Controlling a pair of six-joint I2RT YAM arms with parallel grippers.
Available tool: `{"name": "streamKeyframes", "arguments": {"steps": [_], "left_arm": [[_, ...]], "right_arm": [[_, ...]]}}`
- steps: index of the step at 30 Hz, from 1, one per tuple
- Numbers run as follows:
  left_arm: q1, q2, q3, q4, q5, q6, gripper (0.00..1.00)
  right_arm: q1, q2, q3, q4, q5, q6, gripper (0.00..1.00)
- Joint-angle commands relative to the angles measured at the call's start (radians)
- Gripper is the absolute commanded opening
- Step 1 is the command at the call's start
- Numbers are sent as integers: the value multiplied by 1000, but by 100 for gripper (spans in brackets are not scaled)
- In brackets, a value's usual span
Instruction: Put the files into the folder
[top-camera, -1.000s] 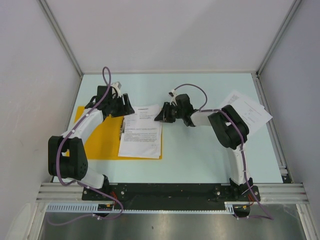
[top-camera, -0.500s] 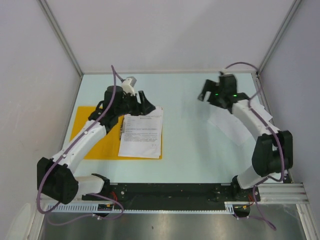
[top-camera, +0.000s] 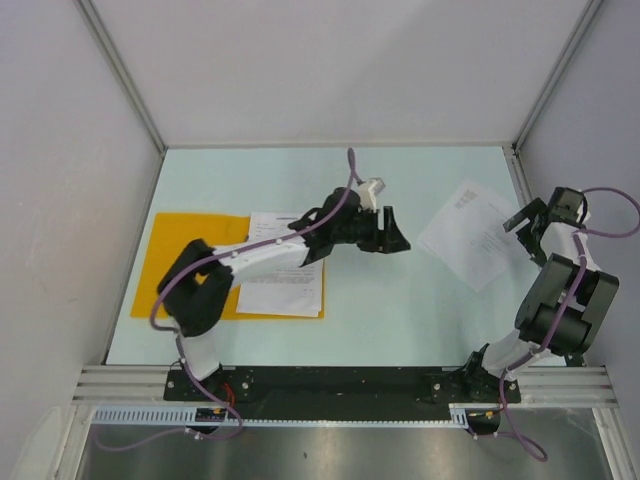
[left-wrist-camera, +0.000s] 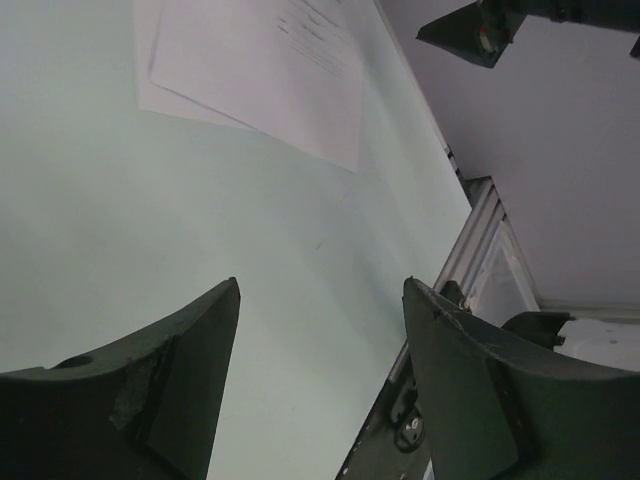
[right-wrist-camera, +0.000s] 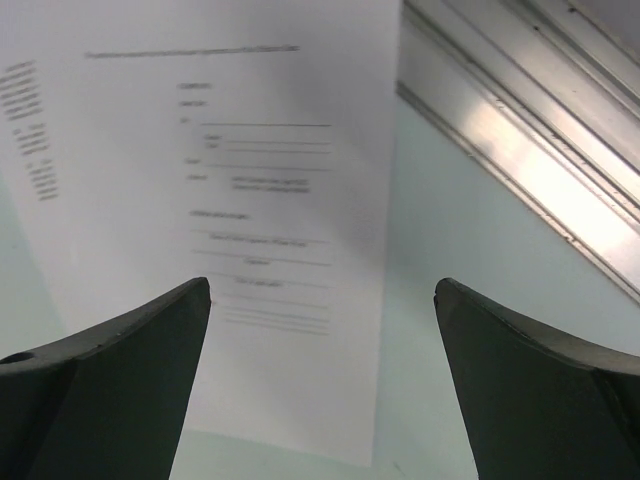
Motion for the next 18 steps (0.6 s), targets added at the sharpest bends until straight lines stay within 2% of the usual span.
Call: {"name": "streamKeyframes", "arguments": {"steps": [1,2,11,14,18], "left_arm": [[-46,186,205,120,81,-124,71],[-51,265,240,130,90,-136,71],[-66,620,607,357,115,-360,63],[-71,740,778,354,101,-434,63],[-72,841,857,365,59,-569,60]], "right_arm": [[-53,46,-44,149,15,28,100],[-59,57,-48,168,10,28,100],[-73,193,-48,361,44,48,100],[-107,244,-37,389,-8,90,100],[-116,273,-15,432,-46,118,100]]}}
